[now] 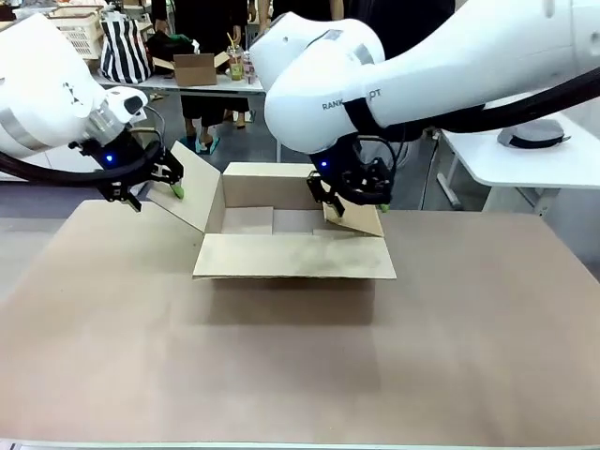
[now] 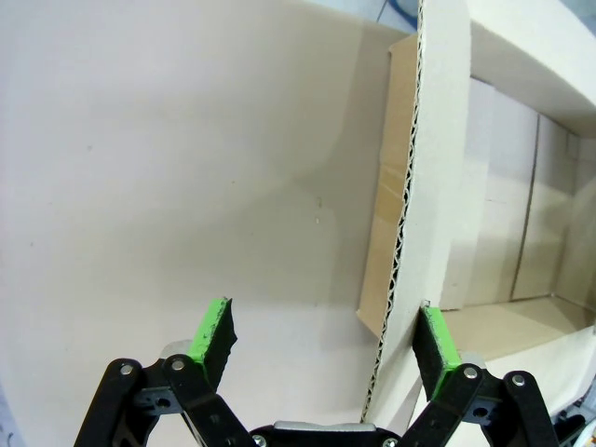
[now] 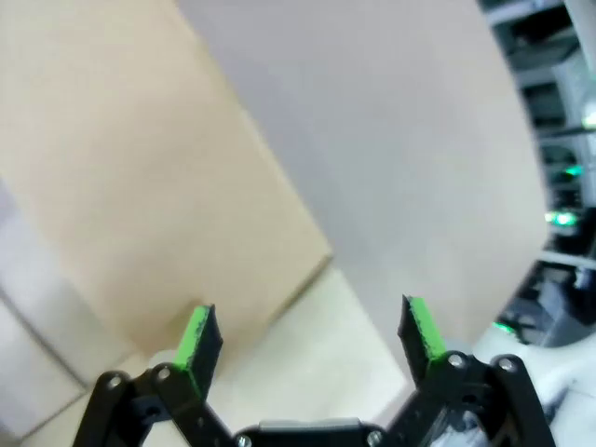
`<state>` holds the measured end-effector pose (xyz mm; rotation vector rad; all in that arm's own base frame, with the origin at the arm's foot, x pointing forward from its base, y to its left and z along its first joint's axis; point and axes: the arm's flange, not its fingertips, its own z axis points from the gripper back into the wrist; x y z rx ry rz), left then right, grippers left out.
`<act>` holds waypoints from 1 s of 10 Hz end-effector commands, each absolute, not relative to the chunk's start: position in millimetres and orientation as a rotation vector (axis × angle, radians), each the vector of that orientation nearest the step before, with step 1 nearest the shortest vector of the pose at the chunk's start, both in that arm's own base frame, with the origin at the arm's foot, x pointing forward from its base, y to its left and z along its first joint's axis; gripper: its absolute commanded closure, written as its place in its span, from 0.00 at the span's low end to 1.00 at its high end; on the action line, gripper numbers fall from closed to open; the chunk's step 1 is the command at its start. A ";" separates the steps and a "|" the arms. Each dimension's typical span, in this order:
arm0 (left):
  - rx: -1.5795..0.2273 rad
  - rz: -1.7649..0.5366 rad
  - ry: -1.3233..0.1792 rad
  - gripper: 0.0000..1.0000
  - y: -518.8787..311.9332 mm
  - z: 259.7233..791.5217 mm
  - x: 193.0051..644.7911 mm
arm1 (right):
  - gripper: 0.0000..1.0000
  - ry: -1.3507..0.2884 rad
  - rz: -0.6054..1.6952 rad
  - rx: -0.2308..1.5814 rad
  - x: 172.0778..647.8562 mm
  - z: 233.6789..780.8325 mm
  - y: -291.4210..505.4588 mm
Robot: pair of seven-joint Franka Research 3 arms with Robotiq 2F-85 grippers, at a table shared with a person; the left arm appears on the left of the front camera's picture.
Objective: Pack the gift set into the box.
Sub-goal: Place both hands on the side flaps of the Package Box and spread them outward.
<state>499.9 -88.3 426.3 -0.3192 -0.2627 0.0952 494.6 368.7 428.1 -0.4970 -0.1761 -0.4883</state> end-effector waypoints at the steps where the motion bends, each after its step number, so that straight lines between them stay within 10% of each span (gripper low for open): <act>1: -0.303 0.107 -0.270 0.00 -89.1 428.0 500.4 | 0.00 -0.257 -0.414 -0.438 504.4 446.5 378.0; 10: -0.303 0.107 -0.270 0.00 -89.1 428.0 500.4 | 0.00 -0.194 0.182 -0.511 562.4 401.9 380.5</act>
